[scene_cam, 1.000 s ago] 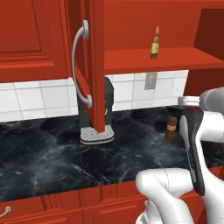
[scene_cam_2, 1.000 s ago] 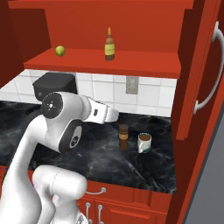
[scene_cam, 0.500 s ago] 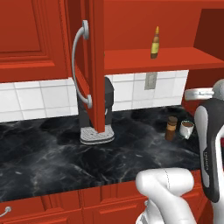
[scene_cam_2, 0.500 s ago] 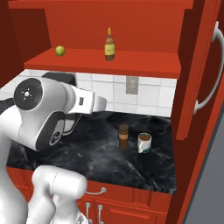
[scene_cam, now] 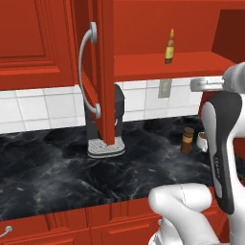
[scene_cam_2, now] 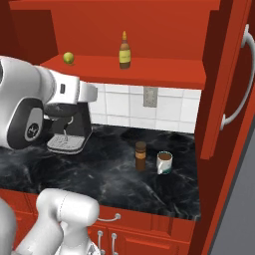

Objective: Pick the cinnamon and honey bottle from the cabinet and place them next to the mug.

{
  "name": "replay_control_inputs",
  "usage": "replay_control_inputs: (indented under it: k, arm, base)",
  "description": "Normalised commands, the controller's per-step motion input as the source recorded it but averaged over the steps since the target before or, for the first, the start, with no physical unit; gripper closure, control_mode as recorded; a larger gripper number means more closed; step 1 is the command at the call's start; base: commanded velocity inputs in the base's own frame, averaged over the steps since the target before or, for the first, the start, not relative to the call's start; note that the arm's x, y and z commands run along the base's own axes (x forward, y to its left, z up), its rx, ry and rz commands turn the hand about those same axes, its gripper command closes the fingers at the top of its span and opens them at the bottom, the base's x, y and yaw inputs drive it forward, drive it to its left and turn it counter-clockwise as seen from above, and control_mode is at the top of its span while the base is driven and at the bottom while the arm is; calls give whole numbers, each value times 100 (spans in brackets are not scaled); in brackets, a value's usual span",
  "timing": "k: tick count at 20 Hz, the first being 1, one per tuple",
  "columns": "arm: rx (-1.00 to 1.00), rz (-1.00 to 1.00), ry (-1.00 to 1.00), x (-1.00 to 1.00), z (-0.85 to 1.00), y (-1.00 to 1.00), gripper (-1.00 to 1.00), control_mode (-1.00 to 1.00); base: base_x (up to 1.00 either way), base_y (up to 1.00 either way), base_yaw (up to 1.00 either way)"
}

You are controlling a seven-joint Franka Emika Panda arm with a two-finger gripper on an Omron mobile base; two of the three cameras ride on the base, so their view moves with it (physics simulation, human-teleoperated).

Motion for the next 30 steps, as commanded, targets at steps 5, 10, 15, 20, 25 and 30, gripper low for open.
replay_control_inputs:
  k: [5, 10, 15, 20, 25, 30]
  arm:
    - [0, -1, -2, 0, 25, 35, -100, -100]
    - [0, 0, -3, 17, 3, 11, -100, -100]
    - [0, 0, 0, 56, 0, 7, -100, -100]
    - [0, 0, 0, 75, 0, 15, -100, -100]
    - [0, 0, 0, 81, -1, 5, -100, -100]
    - [0, -3, 0, 78, -5, -1, -100, -100]
  base:
    - [0, 0, 0]
    - [0, 0, 0]
    - [0, 0, 0]
    - [0, 0, 0]
    - [0, 0, 0]
    - [0, 0, 0]
